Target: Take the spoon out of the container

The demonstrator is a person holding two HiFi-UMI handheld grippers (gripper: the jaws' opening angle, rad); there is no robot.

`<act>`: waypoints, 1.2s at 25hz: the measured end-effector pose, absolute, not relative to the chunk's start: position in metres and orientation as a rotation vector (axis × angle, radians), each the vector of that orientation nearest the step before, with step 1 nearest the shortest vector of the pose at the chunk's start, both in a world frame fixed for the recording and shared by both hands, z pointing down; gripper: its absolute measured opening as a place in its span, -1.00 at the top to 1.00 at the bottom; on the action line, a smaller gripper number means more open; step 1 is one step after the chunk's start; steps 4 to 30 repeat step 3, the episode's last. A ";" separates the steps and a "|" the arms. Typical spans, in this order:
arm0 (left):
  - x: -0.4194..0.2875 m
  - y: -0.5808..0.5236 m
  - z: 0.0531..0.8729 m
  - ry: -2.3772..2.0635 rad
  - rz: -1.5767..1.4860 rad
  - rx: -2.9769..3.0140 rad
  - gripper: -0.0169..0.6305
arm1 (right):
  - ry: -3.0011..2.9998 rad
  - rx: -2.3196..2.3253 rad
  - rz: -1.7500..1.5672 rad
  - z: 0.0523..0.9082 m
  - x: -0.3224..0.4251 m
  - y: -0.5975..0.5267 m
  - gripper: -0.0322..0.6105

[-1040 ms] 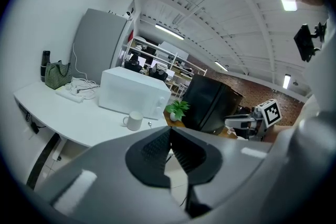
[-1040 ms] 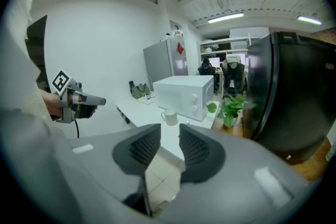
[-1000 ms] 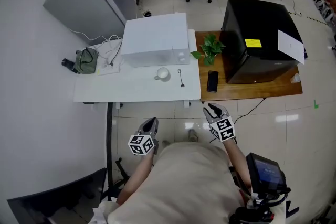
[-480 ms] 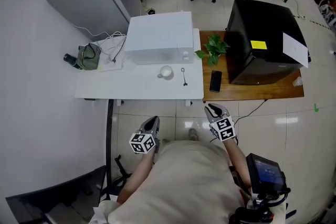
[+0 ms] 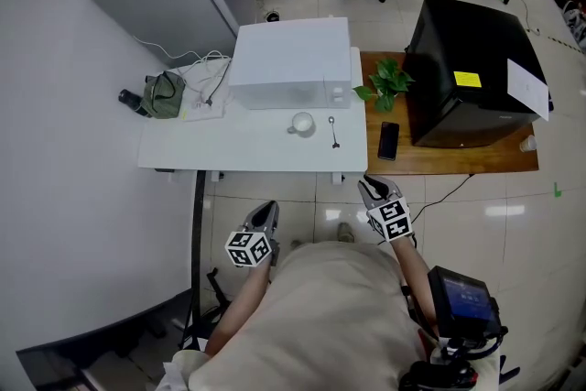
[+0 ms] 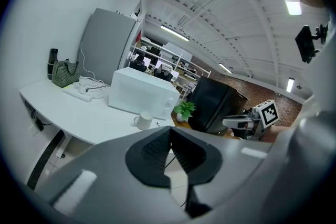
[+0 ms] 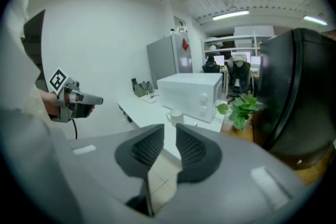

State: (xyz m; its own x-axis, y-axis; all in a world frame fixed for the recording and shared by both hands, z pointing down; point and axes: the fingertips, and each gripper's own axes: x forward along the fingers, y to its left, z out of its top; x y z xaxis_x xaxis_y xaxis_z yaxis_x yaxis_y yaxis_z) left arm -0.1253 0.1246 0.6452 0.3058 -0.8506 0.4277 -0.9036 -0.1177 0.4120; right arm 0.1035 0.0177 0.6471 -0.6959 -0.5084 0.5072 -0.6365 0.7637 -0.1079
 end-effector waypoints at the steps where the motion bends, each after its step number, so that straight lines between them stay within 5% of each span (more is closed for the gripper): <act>1: -0.129 0.125 0.644 -1.552 0.113 1.973 0.99 | -2.504 0.870 0.383 0.646 0.101 0.016 0.70; 30: -0.135 0.125 0.642 -1.549 0.110 1.976 0.99 | -2.506 0.880 0.384 0.644 0.097 0.011 0.70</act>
